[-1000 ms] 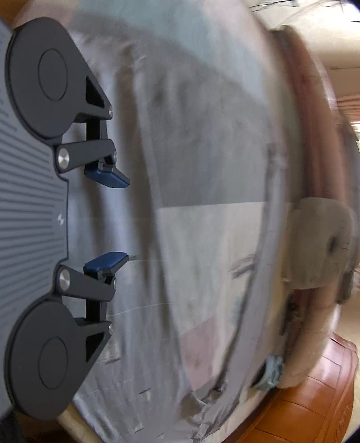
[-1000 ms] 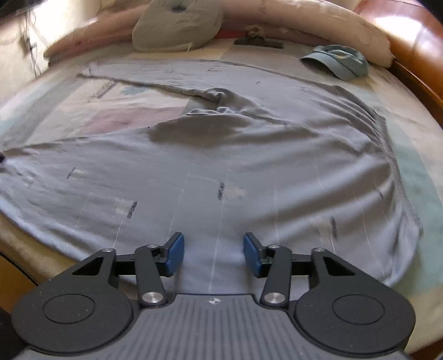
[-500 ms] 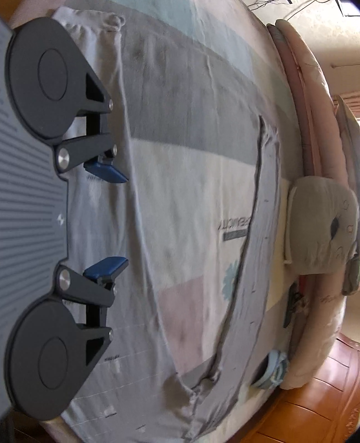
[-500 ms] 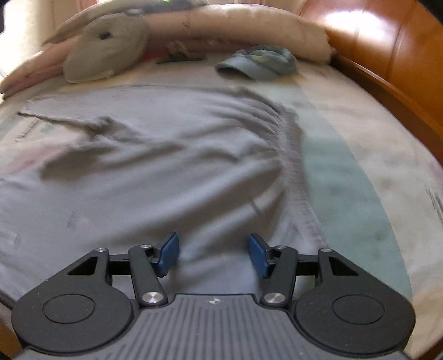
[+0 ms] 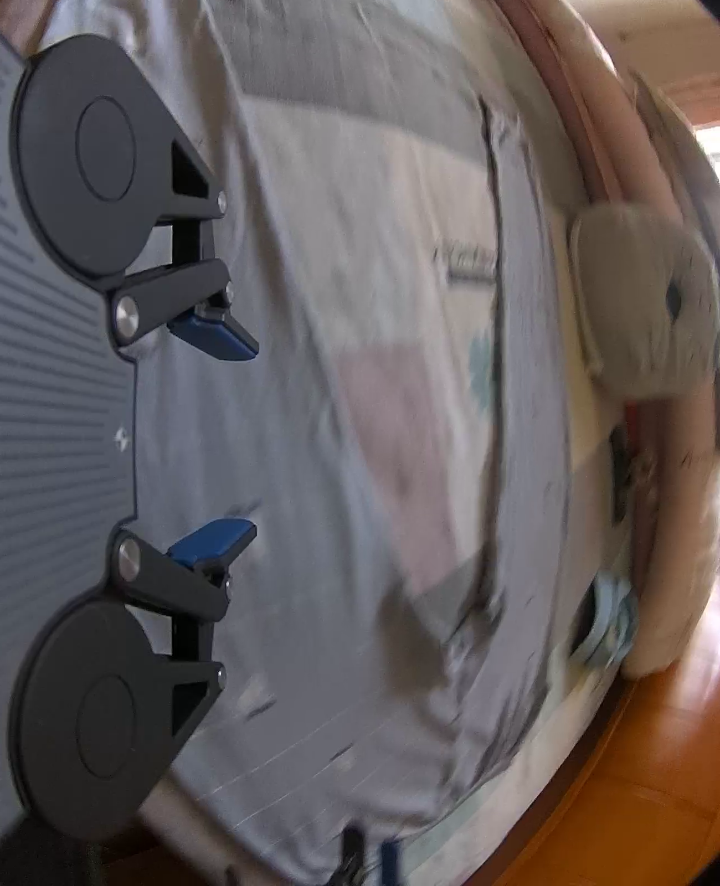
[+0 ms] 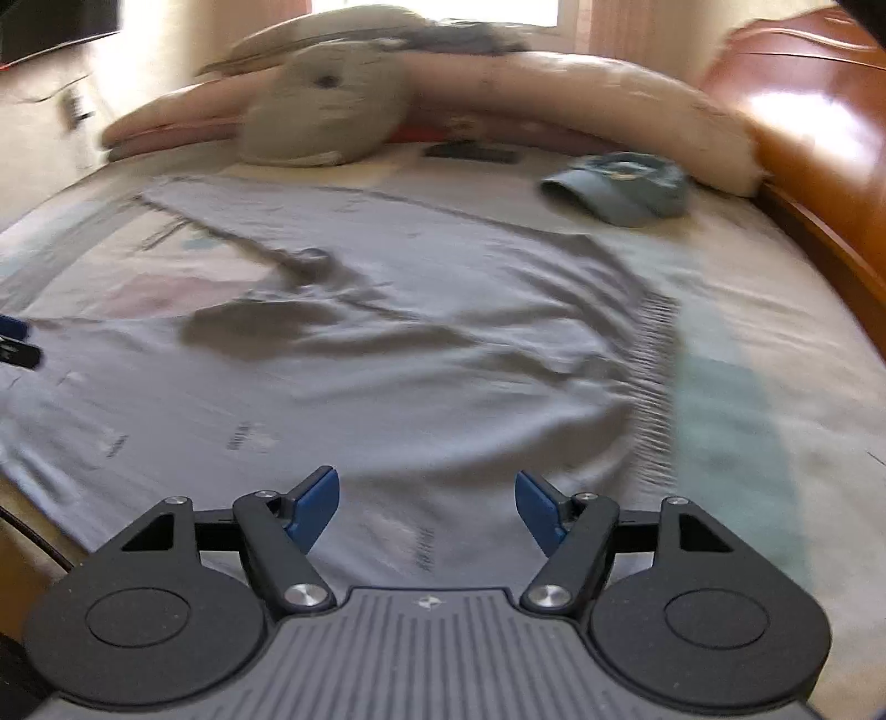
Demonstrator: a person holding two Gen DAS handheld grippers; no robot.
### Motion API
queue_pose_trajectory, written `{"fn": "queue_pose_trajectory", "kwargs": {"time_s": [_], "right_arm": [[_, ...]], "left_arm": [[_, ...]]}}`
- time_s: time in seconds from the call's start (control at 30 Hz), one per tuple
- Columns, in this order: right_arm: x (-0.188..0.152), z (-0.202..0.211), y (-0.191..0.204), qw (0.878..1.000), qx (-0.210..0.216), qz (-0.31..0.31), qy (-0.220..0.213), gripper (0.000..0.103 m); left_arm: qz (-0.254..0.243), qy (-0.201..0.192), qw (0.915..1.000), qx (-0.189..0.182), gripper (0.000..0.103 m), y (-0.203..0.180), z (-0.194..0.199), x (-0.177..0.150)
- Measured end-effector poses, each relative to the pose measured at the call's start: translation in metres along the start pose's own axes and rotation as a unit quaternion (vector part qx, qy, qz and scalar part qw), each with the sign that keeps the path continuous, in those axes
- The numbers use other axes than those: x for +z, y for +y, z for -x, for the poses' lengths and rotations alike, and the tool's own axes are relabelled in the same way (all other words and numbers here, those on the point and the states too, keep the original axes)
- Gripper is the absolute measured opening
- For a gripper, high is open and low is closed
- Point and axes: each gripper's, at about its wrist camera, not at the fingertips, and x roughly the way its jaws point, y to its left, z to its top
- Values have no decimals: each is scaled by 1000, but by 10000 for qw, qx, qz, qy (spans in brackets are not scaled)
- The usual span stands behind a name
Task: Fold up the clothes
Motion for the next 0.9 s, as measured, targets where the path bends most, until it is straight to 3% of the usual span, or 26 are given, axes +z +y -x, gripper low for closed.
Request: {"fn": "queue_pose_trajectory", "kwargs": {"time_s": [0.13,0.2,0.27,0.37,0.47,0.6,0.77,0.9], "right_arm": [[-14,-11,8,9992,196,281,221,78],[-24,-8,7,9991,240,289,217,90],[-27,-6,1,9988,355,197,288,93],[-19,-5,4,9982,326,414,293,93],[-4,-5,12,9974,459,561,19,94],[12,-17,25,9953,638,717,-112,97],[4,-36,35,9935,747,755,421,103],[6,-35,36,9936,720,690,539,103]], "left_arm": [[145,303,9994,52,65,-8,1,-28],[137,429,9989,142,73,-10,8,-40],[154,576,9981,120,73,-10,14,-43],[227,422,9986,230,73,-5,16,-33],[317,249,9982,449,73,2,13,-20],[731,352,9954,510,73,18,7,-28],[1246,470,9897,528,74,35,15,-36],[1352,241,9874,793,74,57,31,-24]]}}
